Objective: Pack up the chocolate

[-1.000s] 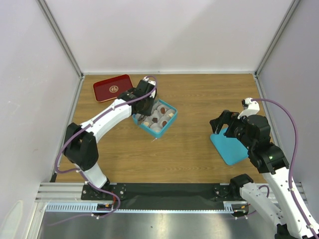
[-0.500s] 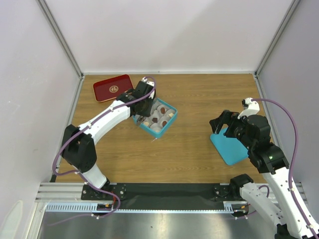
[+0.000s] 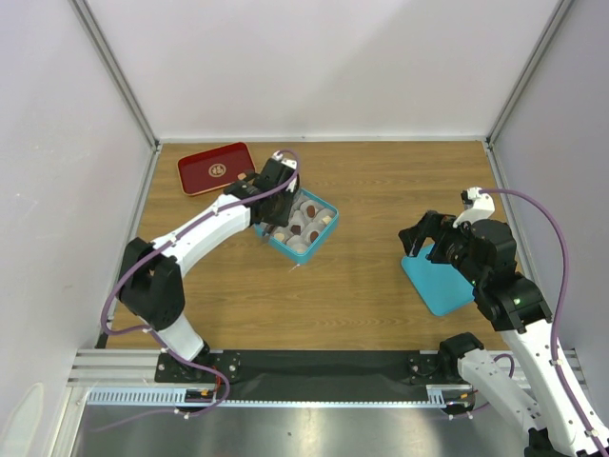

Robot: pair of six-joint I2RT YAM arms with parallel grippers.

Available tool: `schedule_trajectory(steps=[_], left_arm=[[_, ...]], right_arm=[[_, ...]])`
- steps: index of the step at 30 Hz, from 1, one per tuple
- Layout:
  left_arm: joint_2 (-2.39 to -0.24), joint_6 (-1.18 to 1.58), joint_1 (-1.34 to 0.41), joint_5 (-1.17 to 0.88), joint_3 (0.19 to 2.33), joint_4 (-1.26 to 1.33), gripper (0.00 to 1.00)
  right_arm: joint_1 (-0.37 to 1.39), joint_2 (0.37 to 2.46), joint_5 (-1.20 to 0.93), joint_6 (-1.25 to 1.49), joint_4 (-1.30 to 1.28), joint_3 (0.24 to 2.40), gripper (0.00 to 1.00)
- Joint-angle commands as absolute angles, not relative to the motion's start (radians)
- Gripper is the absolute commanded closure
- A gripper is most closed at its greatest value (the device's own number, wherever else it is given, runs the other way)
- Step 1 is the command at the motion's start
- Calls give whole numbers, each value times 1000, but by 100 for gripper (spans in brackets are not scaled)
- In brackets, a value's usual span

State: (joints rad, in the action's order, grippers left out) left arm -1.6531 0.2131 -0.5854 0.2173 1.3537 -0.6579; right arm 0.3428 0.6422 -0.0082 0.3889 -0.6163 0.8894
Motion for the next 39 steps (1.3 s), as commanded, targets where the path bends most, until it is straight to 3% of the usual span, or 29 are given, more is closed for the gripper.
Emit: schedule_trajectory(steps=[1, 30, 39], left_arm=[[-1632, 236, -595, 245, 1356, -604, 64], [-1658, 213, -609, 313, 1474, -672, 56], [-1553, 218, -586, 393, 1540, -774, 55]], right_arm=[[339, 638, -14, 391, -592, 894, 1], [339, 640, -14, 390, -589, 911, 1], [339, 623, -40, 385, -600, 927, 1]])
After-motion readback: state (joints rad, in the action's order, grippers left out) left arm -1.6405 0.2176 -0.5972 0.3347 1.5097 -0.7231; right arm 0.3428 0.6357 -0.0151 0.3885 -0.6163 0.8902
